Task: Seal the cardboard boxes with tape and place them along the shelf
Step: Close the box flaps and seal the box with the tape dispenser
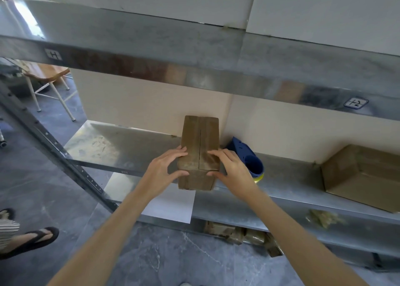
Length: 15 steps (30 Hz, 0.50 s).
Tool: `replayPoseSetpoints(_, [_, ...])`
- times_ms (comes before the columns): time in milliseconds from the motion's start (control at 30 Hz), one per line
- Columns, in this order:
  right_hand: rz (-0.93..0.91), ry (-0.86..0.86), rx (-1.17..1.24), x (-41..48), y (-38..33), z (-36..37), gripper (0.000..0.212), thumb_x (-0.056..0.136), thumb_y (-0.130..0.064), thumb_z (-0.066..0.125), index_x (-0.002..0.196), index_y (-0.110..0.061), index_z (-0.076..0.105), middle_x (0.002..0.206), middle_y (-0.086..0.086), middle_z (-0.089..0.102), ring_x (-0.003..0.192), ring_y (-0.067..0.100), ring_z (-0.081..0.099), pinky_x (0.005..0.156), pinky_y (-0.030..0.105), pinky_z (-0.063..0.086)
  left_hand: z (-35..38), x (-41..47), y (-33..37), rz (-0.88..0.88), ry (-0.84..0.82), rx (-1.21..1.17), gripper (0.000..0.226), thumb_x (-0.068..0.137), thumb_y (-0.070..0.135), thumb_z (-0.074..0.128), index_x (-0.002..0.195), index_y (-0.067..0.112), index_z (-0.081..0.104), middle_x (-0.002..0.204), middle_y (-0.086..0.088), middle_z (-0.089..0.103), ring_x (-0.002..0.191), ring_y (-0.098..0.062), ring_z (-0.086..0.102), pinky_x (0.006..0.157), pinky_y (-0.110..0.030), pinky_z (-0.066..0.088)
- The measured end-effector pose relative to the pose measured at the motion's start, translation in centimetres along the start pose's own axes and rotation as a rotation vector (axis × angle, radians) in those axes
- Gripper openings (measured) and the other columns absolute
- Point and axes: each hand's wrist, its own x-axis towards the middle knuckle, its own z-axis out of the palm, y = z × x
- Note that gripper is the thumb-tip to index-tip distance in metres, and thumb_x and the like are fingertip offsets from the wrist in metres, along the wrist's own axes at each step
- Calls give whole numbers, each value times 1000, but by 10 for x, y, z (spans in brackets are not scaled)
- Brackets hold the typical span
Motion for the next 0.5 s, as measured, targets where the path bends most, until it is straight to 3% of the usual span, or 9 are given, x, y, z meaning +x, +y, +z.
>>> replayPoseSetpoints(100, [31, 14, 27, -2, -2, 1, 59, 86, -50, 66, 136, -24, 49, 130, -5, 55, 120, 13, 48, 98, 32, 49, 3, -1, 4, 1, 43, 14, 56, 79, 57, 69, 128, 34, 56, 135, 29, 47, 128, 16, 40, 109, -17, 34])
replayPoseSetpoints(233, [94, 111, 31, 2, -16, 8, 58, 86, -58, 60, 132, -24, 50, 126, -8, 56, 114, 10, 48, 87, 24, 50, 19, 0, 15, -53, 221, -38, 40, 81, 35, 79, 116, 24, 64, 125, 13, 63, 119, 1, 55, 101, -27, 47])
replayPoseSetpoints(367, [140, 183, 14, 6, -24, 18, 51, 86, -43, 68, 129, -21, 53, 123, -6, 56, 110, 12, 48, 81, 24, 50, 30, 2, 26, -84, 339, -19, 30, 79, 15, 79, 106, 17, 68, 117, 9, 67, 107, -2, 61, 93, -22, 51])
replayPoseSetpoints(500, [135, 168, 67, 4, -14, 17, 40, 90, -23, 65, 128, -22, 52, 122, -7, 59, 113, 10, 51, 85, 28, 53, 25, 2, 20, -112, 303, -55, 28, 82, 5, 72, 105, 20, 68, 118, 15, 64, 105, 11, 57, 93, -17, 48])
